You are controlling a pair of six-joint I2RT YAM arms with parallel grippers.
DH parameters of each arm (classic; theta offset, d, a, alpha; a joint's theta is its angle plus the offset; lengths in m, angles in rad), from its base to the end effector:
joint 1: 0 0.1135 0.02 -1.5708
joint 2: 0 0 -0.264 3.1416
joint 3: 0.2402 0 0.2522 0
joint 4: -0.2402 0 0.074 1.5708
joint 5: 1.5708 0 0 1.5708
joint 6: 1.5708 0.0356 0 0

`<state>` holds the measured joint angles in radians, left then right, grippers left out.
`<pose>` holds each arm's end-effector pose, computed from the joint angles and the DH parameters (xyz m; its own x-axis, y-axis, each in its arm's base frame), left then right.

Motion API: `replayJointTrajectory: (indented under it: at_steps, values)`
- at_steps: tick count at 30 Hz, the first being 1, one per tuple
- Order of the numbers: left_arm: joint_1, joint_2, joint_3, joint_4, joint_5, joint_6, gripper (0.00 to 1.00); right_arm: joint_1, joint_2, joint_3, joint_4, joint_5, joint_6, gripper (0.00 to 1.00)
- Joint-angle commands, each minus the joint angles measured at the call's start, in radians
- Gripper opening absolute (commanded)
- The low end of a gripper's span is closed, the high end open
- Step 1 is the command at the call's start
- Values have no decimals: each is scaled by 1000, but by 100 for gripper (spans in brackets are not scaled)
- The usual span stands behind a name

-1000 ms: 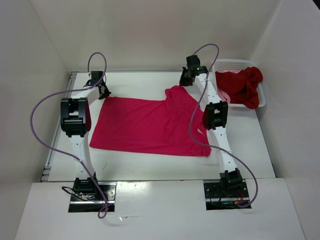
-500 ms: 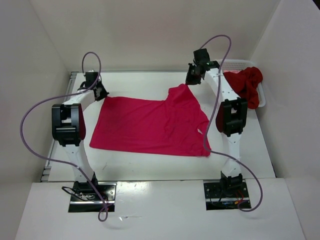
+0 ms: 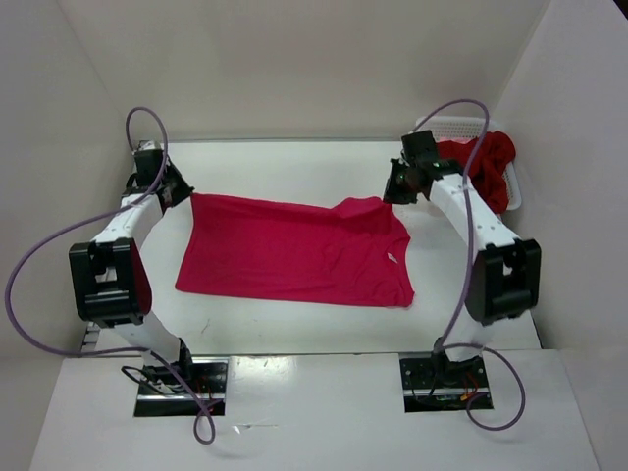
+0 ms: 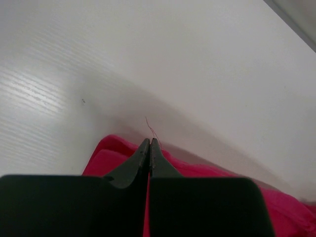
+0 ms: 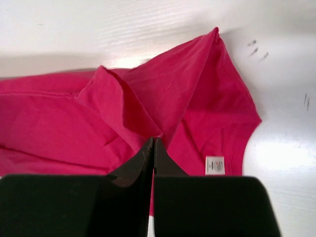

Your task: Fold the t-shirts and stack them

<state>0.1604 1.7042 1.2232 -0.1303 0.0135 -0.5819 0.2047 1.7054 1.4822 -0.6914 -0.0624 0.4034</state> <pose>0.3849 0.0618 0.2521 -0.3916 -0.6201 -0.6799 -0.4357 0.7757 -0.4566 0.3661 0.0783 0.2926 -0.8078 0.2325 -0.5417 0.0837 0.9549 0.2849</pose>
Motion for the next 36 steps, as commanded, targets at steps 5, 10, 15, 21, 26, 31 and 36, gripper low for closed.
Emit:
replayJointTrajectory:
  at_steps: [5,10,15,21,26,31,36]
  values:
    - [40,-159,-129,8,42,-27,0,-5,-312,-307,-16,19,86,0]
    - [70,-225,-198,-12,51,-53,0,-5,-462,-468,-75,-2,141,0]
    - [79,-273,-280,-46,30,-53,0,5,-493,-488,-154,-17,189,0]
    - [88,-337,-343,-103,0,-62,5,16,-579,-550,-238,-28,247,3]
    - [108,-408,-378,-149,-60,-78,22,16,-624,-568,-283,-28,272,13]
    - [108,-448,-349,-149,-60,-127,32,36,-616,-545,-280,-37,247,27]
    - [108,-448,-332,-109,17,-127,32,122,-549,-531,-150,-60,250,1]
